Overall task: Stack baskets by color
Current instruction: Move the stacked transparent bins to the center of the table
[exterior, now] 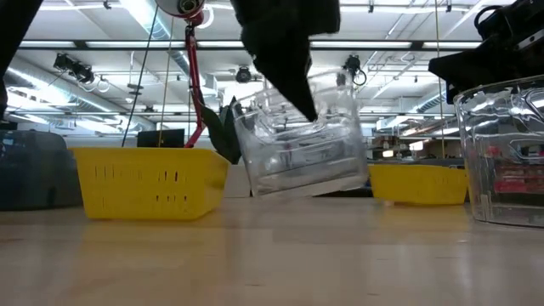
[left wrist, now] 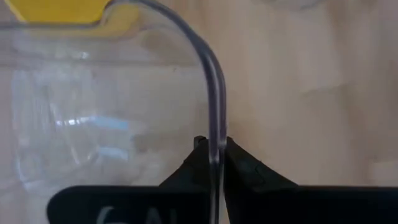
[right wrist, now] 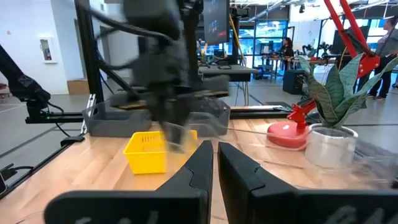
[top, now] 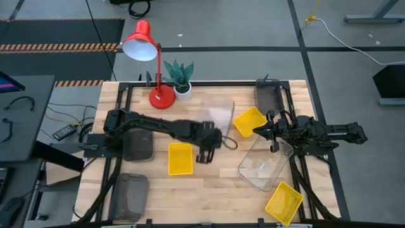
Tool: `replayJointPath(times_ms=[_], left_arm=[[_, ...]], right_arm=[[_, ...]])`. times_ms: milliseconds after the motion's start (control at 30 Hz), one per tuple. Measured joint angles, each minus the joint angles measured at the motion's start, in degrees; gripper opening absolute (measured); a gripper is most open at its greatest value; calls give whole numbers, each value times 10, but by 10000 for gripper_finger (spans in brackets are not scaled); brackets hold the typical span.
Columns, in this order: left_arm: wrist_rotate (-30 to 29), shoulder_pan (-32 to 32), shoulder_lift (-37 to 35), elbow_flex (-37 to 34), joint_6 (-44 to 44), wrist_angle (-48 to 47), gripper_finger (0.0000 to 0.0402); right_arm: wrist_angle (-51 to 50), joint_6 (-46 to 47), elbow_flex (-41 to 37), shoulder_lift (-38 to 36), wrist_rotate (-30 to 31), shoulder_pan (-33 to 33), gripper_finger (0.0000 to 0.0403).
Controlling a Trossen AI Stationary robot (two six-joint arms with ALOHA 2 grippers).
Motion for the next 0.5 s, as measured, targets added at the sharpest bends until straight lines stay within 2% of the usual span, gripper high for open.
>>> replayJointPath(times_ms=[233,500], left_arm=[[-9,-65,0,2,-158,44,16],[-57,-120,0,-2,-310,41,16]], right_arm=[[0,0,0,0,0,0,30],[0,0,0,0,0,0,30]])
